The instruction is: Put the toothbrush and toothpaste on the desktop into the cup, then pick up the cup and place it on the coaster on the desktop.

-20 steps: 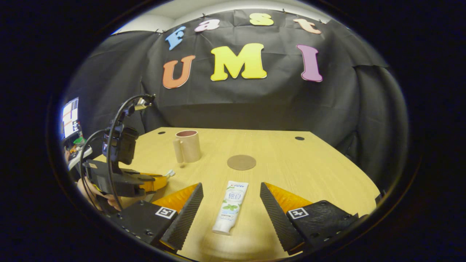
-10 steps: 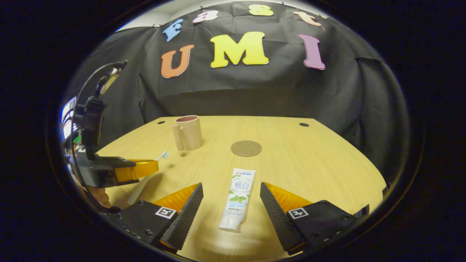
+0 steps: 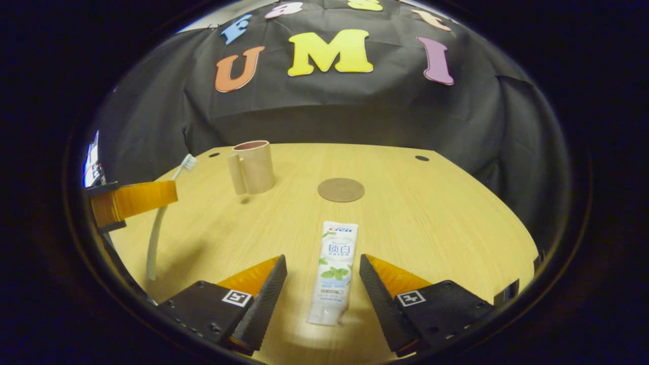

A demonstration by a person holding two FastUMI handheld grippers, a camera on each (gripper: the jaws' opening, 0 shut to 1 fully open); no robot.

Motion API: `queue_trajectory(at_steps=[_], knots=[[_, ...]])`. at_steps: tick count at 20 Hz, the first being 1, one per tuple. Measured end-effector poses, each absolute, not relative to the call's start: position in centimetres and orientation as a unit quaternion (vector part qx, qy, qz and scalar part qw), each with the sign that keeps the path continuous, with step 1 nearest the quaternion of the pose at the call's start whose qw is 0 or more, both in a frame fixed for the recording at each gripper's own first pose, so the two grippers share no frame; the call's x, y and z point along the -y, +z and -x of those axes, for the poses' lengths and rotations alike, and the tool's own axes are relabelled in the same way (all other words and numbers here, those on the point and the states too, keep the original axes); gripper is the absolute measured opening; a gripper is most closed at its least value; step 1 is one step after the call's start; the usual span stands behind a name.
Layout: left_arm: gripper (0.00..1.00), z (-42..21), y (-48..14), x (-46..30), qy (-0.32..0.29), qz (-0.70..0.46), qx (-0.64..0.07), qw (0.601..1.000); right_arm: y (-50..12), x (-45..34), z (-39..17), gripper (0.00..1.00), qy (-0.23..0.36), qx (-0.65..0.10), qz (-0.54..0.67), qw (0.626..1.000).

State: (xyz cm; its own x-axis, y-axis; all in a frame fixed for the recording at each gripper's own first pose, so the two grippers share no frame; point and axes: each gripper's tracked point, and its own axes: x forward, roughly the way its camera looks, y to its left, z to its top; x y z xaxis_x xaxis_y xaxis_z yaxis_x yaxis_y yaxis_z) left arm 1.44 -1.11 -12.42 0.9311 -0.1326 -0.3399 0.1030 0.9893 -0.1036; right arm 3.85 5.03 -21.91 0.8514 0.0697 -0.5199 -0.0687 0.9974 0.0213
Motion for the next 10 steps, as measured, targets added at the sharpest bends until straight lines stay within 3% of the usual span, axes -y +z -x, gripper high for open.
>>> queue_trajectory(at_steps=[4,6,7,10], knots=[[0.07,-0.7,-10.7,1.0,-0.066,0.044,-0.162,0.984,-23.2,-5.0,-3.9,0.76,0.027,-0.305,-0.028,0.952],[0.07,-0.4,-9.8,1.2,-0.066,0.041,-0.155,0.985,-23.2,-4.4,-4.3,0.62,0.017,-0.306,-0.027,0.951],[0.07,-0.3,-9.6,1.2,-0.066,0.040,-0.152,0.985,-23.3,-4.4,-4.3,0.48,0.017,-0.308,-0.031,0.951],[0.07,0.0,-9.2,1.7,-0.073,0.045,-0.150,0.985,-23.3,-4.5,-4.3,0.42,0.027,-0.308,-0.022,0.951]])
